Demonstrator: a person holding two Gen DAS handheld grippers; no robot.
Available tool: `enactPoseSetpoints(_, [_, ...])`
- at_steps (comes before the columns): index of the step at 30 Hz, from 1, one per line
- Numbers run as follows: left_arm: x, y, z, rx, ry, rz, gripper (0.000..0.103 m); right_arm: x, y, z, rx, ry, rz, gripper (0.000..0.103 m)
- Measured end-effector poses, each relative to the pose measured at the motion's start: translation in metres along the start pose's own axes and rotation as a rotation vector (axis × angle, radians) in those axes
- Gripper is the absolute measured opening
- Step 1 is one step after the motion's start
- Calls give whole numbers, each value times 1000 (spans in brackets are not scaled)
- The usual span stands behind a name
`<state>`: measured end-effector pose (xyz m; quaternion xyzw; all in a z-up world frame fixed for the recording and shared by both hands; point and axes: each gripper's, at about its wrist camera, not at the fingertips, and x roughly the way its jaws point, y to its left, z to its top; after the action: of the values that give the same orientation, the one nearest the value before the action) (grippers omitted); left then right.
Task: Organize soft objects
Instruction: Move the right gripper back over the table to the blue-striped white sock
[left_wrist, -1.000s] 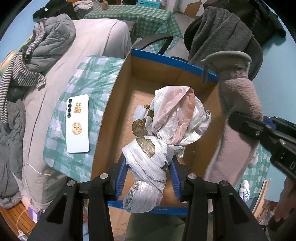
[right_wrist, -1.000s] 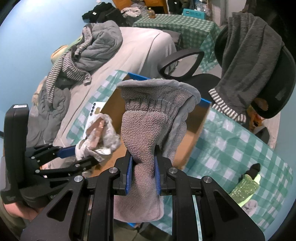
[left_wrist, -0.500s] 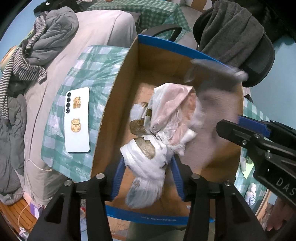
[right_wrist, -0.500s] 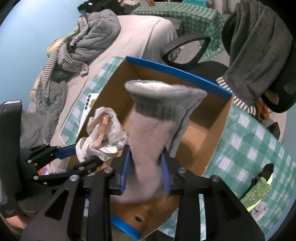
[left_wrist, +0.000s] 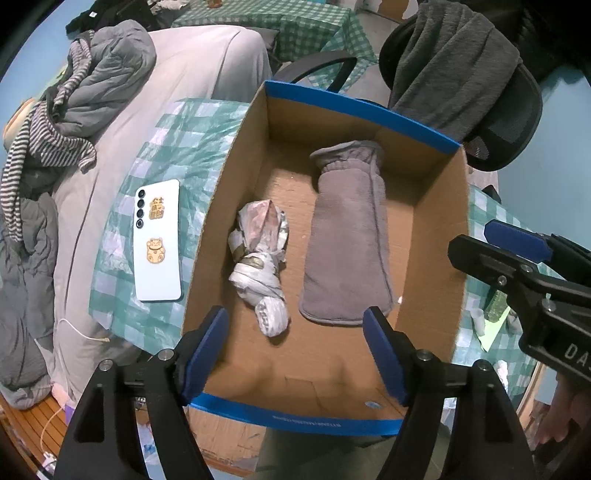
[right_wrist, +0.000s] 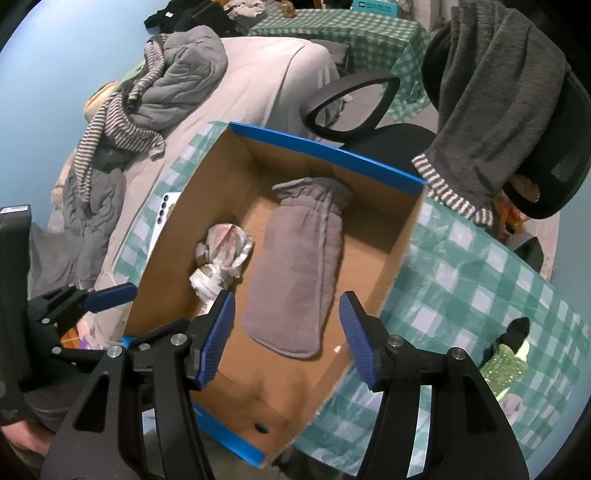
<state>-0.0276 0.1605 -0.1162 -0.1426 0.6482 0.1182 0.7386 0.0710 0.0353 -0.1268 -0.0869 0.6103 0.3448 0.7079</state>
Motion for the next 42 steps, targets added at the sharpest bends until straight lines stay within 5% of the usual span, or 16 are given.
enactPoseSetpoints(27, [-34, -98, -15, 212, -18, -50, 78, -83, -87, -59, 138, -69, -101, 60])
enactPoseSetpoints(42, [-21, -173, -32, 409, 18, -79, 78, -106, -154, -135, 298, -51, -152, 60])
